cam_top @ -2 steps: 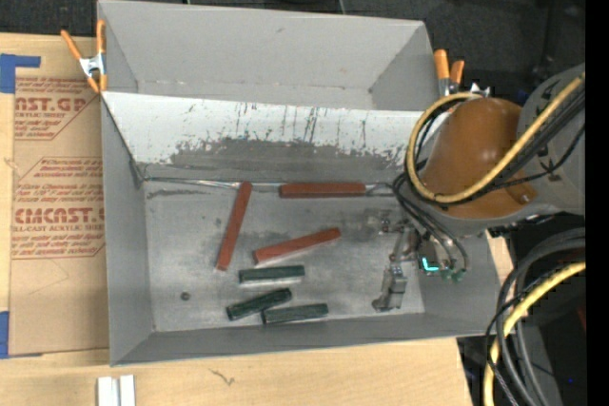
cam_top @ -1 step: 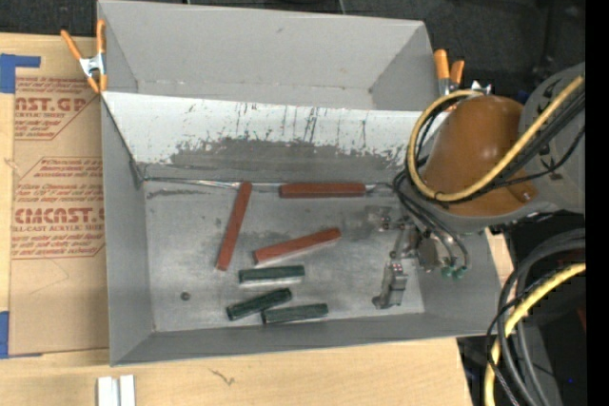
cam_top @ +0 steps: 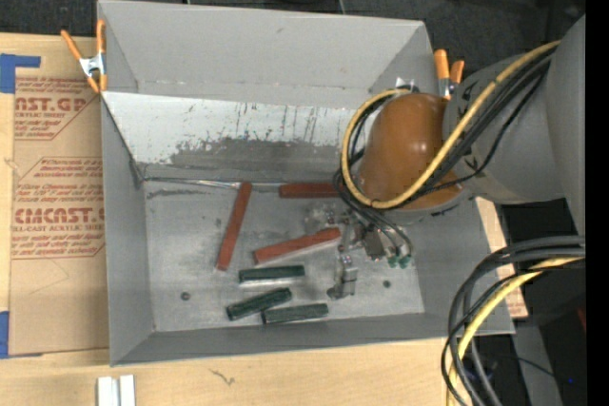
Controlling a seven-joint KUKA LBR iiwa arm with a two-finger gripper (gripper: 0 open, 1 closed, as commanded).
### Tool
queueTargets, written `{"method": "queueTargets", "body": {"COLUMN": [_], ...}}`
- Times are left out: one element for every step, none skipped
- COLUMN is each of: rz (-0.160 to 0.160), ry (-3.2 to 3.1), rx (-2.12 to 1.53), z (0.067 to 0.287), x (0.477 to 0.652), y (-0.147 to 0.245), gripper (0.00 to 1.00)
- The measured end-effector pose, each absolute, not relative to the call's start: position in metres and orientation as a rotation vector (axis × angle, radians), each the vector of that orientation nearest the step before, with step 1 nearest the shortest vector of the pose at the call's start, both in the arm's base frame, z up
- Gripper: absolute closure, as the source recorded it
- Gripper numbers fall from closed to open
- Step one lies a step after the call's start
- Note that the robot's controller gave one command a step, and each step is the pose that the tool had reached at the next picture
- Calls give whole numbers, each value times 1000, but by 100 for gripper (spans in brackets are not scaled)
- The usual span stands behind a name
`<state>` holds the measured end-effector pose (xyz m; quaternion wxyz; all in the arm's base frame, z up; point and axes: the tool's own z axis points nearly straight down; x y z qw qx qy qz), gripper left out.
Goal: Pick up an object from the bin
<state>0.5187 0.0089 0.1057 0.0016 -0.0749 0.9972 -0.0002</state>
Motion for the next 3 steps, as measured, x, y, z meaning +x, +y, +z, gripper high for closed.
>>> {"method": "queueTargets", "body": {"rz": [3, 0, 2], "ry": [3140, 3126, 3135], "rx": [-121, -283, -188], "z": [123, 118, 77], "x": [544, 548, 552], "y": [21, 38, 46], "gripper": [0, 0, 0]}}
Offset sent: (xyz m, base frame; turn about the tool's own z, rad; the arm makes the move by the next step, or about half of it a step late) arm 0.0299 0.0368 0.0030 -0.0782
